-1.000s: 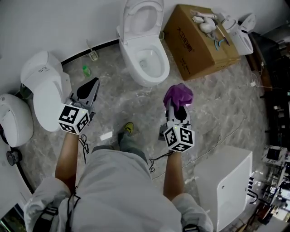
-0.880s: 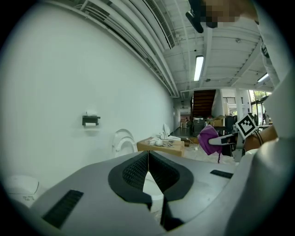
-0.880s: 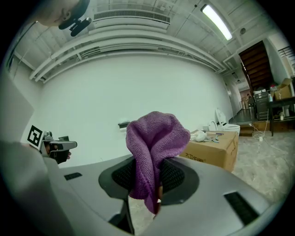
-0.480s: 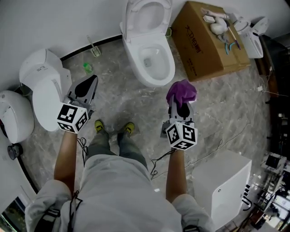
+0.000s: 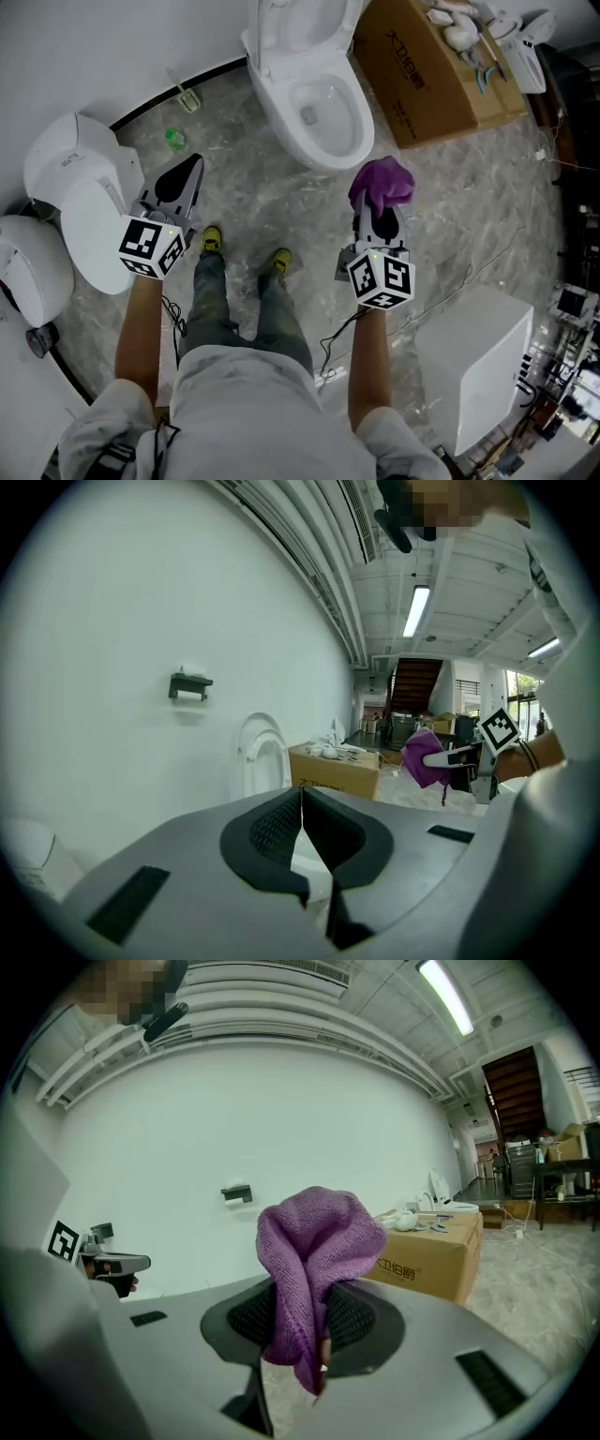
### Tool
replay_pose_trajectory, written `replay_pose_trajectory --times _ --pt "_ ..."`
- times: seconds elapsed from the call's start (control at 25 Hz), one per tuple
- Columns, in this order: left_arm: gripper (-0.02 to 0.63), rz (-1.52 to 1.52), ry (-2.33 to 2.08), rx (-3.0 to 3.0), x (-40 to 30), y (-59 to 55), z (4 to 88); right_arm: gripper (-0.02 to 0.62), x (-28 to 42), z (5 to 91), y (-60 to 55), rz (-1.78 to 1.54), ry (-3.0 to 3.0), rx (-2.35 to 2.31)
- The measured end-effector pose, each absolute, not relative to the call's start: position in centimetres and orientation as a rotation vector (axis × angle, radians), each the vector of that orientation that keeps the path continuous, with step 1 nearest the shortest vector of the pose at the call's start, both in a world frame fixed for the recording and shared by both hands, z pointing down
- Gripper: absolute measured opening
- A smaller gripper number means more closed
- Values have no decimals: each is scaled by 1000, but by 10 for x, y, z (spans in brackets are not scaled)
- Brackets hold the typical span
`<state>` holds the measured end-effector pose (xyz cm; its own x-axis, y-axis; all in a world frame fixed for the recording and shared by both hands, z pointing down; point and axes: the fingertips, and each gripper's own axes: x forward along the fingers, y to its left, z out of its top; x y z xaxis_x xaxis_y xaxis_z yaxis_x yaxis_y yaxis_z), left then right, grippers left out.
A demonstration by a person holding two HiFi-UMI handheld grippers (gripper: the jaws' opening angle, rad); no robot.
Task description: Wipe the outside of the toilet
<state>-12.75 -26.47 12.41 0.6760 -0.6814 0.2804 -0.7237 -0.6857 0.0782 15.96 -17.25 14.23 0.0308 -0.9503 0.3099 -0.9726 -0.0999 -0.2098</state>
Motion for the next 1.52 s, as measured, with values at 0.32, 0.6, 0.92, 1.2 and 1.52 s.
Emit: replay_pose_trajectory --times 0.32,0.6,0.92,1.2,1.52 --pt "21 376 -887 2783 -140 -320 184 126 115 178 -207 566 -1922 2388" --pt "21 386 -748 2792 -144 -358 228 126 93 211 -227 584 -1824 2466" --pt "21 411 -710 2790 -126 -359 288 126 100 267 -230 574 -1815 2472" --pt "21 429 -713 2805 -109 -335 340 126 111 337 -206 644 -1848 2455" --pt "21 427 -735 2845 -88 -324 401 126 138 406 -179 642 -1845 2462"
